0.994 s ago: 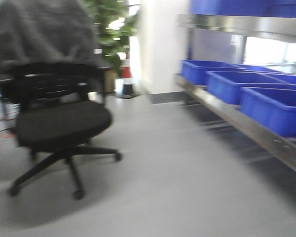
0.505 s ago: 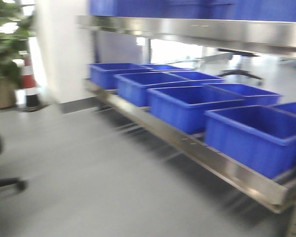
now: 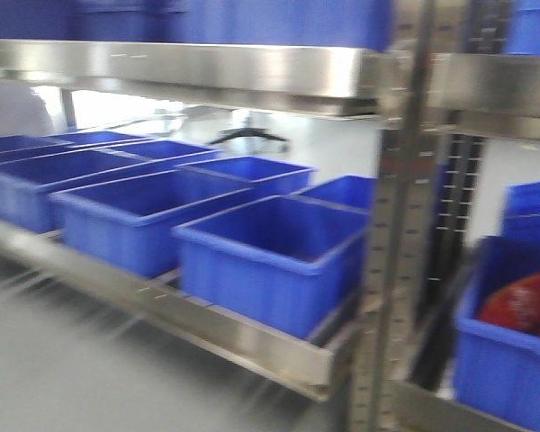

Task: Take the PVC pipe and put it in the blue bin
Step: 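Drive the base up to the shelf of blue bins, then lower the left gripper into a blue bin and release the arc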

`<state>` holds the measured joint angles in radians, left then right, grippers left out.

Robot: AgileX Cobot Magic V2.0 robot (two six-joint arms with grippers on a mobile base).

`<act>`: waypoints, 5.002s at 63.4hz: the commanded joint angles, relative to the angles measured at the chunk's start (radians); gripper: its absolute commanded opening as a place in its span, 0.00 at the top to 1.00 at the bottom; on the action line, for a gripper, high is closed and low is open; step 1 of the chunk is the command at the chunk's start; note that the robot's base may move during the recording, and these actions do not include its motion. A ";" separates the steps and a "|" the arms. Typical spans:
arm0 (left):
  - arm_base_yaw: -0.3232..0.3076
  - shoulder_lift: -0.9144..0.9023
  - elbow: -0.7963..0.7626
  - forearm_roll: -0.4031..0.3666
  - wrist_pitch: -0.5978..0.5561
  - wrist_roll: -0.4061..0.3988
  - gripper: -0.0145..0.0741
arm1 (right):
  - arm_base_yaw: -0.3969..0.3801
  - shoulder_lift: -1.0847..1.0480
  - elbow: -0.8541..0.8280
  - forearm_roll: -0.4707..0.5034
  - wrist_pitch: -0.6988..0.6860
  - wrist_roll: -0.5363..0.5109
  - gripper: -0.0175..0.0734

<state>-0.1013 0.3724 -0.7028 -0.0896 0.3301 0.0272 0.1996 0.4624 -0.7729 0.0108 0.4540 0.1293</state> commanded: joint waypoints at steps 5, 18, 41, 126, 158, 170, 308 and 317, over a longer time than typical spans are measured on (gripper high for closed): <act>-0.001 -0.002 -0.001 -0.005 -0.028 0.002 0.96 | -0.001 -0.004 0.000 -0.011 -0.028 -0.005 0.99; -0.001 -0.002 -0.001 -0.005 -0.028 0.002 0.96 | -0.001 -0.004 0.000 -0.011 -0.028 -0.005 0.99; -0.001 -0.002 -0.001 -0.005 -0.028 0.002 0.96 | -0.001 -0.004 0.000 -0.011 -0.028 -0.005 0.99; -0.001 -0.002 -0.001 -0.005 -0.028 0.002 0.96 | -0.001 -0.004 0.000 -0.011 -0.028 -0.005 0.99; -0.001 -0.002 -0.001 -0.005 -0.098 0.002 0.96 | -0.001 -0.004 0.000 -0.011 -0.058 -0.005 0.99; -0.001 0.011 -0.001 -0.005 -0.079 0.002 0.96 | -0.001 0.000 0.000 -0.011 -0.084 -0.005 0.99; -0.354 1.320 -1.126 -0.107 0.235 0.019 0.49 | 0.204 1.053 -0.832 0.019 0.133 -0.009 0.42; -0.354 1.320 -1.126 -0.113 0.237 0.019 0.43 | 0.204 1.053 -0.832 0.019 0.133 -0.009 0.42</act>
<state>-0.4494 1.6917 -1.8189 -0.1905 0.5716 0.0529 0.4005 1.5210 -1.5951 0.0375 0.6048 0.1264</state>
